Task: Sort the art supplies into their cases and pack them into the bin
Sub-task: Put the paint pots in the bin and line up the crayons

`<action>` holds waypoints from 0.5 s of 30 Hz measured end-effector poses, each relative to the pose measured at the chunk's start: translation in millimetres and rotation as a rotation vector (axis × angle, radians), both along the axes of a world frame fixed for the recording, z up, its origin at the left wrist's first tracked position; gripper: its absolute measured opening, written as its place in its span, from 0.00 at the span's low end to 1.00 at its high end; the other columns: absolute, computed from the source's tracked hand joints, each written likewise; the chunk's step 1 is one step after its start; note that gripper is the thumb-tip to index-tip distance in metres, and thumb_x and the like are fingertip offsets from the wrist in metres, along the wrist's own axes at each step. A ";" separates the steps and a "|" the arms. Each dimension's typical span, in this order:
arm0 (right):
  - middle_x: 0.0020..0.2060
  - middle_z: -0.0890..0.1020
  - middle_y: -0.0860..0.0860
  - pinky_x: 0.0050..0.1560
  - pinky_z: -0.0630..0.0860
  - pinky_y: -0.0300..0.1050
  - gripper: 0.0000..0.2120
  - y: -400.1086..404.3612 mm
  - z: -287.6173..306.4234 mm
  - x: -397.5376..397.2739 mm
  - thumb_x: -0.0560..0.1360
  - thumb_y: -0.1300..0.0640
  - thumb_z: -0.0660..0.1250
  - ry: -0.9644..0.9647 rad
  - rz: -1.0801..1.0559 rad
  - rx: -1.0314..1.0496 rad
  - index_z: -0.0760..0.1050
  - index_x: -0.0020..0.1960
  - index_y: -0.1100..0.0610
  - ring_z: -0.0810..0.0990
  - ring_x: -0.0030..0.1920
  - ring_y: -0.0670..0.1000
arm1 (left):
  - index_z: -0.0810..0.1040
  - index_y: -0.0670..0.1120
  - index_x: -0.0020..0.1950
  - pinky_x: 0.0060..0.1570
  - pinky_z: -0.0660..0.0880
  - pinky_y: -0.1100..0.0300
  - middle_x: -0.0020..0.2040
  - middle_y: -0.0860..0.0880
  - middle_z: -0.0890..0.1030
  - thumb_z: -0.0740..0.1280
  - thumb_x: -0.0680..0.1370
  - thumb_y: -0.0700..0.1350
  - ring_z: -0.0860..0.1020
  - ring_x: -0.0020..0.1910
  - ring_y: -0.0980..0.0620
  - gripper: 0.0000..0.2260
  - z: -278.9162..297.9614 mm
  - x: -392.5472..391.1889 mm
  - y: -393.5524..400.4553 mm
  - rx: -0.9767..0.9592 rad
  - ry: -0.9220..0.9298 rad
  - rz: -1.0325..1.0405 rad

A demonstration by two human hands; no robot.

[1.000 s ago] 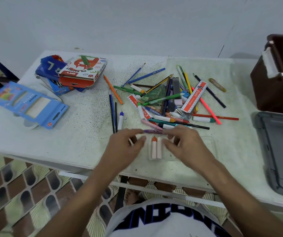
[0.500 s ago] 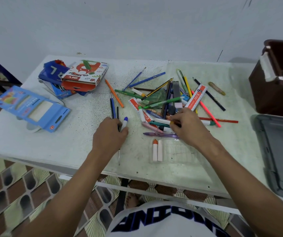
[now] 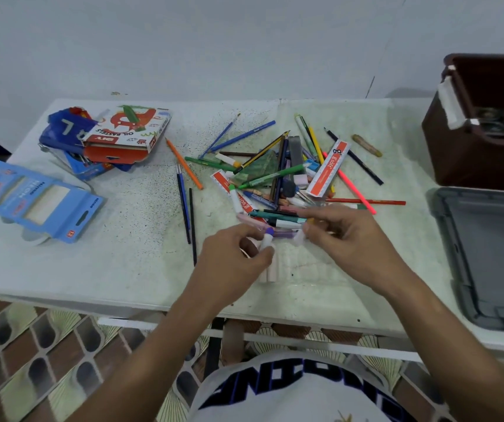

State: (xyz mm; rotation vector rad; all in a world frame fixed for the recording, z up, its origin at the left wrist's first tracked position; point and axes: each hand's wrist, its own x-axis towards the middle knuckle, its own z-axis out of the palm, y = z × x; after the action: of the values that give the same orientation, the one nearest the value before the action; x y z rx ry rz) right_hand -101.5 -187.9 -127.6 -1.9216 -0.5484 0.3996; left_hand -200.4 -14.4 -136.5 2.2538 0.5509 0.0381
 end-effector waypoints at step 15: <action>0.41 0.81 0.48 0.42 0.79 0.40 0.09 14.2 -27.4 -15.6 0.72 0.53 0.73 -0.014 -0.025 -0.299 0.81 0.49 0.56 0.80 0.40 0.44 | 0.82 0.53 0.47 0.30 0.70 0.71 0.30 0.52 0.79 0.72 0.72 0.52 0.76 0.30 0.61 0.06 -17.1 -0.9 -20.4 -0.043 -0.014 -0.001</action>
State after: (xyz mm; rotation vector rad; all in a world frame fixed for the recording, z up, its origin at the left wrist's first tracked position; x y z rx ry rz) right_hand -117.1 -173.7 -155.0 -2.2173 -0.4942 0.4733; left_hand -201.3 -34.8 -153.6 2.2107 0.5387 0.0413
